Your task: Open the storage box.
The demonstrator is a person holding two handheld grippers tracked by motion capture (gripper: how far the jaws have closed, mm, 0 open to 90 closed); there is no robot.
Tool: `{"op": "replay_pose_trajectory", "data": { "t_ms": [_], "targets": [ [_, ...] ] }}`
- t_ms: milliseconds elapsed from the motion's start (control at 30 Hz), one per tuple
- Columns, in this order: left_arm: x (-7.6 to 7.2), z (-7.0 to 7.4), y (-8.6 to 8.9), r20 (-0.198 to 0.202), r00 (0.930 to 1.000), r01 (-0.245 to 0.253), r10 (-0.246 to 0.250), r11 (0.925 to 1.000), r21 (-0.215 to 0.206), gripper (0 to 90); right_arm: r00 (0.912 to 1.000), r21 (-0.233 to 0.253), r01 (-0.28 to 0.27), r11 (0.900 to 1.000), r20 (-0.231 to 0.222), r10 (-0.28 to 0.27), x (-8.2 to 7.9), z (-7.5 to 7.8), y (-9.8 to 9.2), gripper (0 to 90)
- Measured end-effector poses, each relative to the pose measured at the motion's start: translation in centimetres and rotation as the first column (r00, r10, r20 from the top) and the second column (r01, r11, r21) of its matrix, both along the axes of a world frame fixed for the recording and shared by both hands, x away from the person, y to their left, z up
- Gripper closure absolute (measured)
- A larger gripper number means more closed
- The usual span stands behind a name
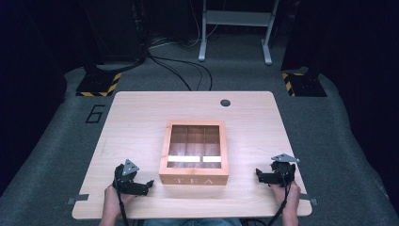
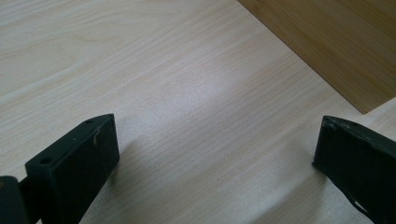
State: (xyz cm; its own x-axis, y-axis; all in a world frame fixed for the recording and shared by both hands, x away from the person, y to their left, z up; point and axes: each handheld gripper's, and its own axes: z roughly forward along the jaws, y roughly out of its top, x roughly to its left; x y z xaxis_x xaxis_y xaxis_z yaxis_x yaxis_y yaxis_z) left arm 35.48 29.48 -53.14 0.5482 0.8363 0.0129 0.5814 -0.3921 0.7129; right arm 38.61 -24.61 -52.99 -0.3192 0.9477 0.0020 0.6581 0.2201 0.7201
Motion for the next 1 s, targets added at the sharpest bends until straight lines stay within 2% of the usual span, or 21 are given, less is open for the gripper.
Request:
{"op": "replay_pose_trajectory", "data": {
  "t_ms": [633,800,867,933,1000],
  "targets": [
    [0.0,0.05,-0.03,-0.001,1.0,0.0,0.0,1.0,0.004,0.0,1.0,0.001,0.002,1.0,0.001,-0.002,0.0,-0.01,0.0,0.0],
    [0.43,0.06,0.08,0.0,0.9995,0.031,-0.031,0.9995,0.006,0.0,1.0,0.002,0.004,1.0,0.001,-0.004,0.0,0.0,0.0,0.1],
    [0.61,0.06,-0.11,-0.002,0.9998,0.018,-0.018,0.9998,0.005,0.0,1.0,-0.004,0.001,1.0,0.002,-0.001,0.0,0.0,-0.05,0.1],
    [0.74,-0.03,-0.6,0.005,0.9997,-0.025,0.025,0.9997,-0.003,0.0,1.0,-0.005,0.002,1.0,0.002,-0.002,-0.01,0.0,-0.05,0.1],
    [0.79,-0.05,-0.73,0.01,0.9995,-0.029,0.029,0.9996,-0.005,0.0,1.0,0.0,0.006,1.0,0.002,-0.006,-0.02,0.01,0.02,0.1]
  ]
}}
